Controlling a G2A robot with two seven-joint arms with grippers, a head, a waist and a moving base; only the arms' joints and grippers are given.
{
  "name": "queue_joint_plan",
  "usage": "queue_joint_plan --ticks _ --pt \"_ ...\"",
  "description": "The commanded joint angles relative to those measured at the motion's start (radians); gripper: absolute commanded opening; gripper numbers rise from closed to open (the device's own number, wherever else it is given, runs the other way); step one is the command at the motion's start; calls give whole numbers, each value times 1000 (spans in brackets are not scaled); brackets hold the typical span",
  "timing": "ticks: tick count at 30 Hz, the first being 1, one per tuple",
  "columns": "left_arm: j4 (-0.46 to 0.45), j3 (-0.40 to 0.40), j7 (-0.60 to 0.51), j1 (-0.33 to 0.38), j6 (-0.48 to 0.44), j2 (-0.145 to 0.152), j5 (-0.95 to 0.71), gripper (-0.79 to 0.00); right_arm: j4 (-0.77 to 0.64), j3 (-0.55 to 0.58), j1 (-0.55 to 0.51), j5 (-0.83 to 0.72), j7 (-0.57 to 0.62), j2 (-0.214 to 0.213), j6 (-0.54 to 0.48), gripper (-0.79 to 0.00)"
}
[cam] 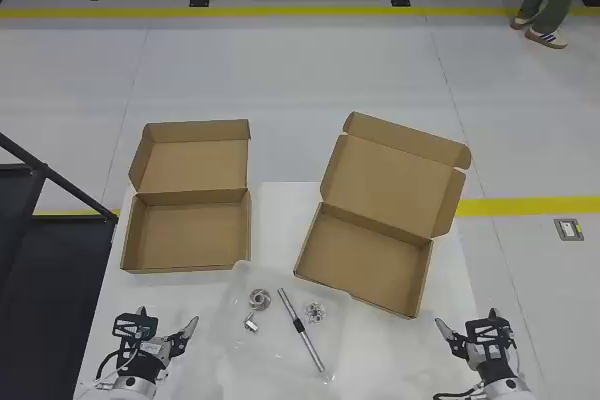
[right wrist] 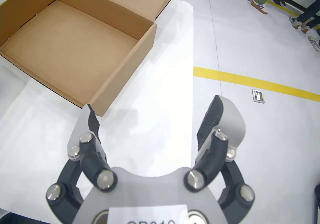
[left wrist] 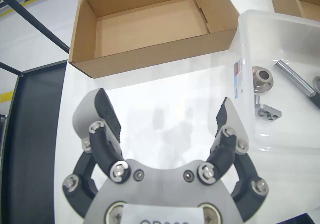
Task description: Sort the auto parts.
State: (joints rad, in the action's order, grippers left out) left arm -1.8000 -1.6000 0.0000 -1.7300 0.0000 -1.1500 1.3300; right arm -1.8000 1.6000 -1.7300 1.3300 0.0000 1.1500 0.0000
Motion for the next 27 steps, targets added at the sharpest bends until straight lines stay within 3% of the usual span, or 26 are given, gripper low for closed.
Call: queue_joint_plan --ticks 1,4,12,18,21,27 --pt "0 0 0 0 0 0 0 0 0 0 0 0 0 0 0 0" --pt "-1 -3 12 1 -5 -1 -12 0 -19 0 -2 -32 -70 3 -7 0" --pt "-55 -40 114 -29 -21 -6 -68 0 -194 28 -2 21 -179 -4 -151 0" --pt "-71 -80 257 -71 -85 -10 -152 0 -323 -47 56 118 -144 -11 -330 0" --pt "-64 -92 289 -82 -108 -12 -180 0 -346 -127 104 139 -64 -9 -374 0" --pt "-64 -92 289 -82 -108 -12 -180 0 -346 -127 104 139 -64 -9 -374 0"
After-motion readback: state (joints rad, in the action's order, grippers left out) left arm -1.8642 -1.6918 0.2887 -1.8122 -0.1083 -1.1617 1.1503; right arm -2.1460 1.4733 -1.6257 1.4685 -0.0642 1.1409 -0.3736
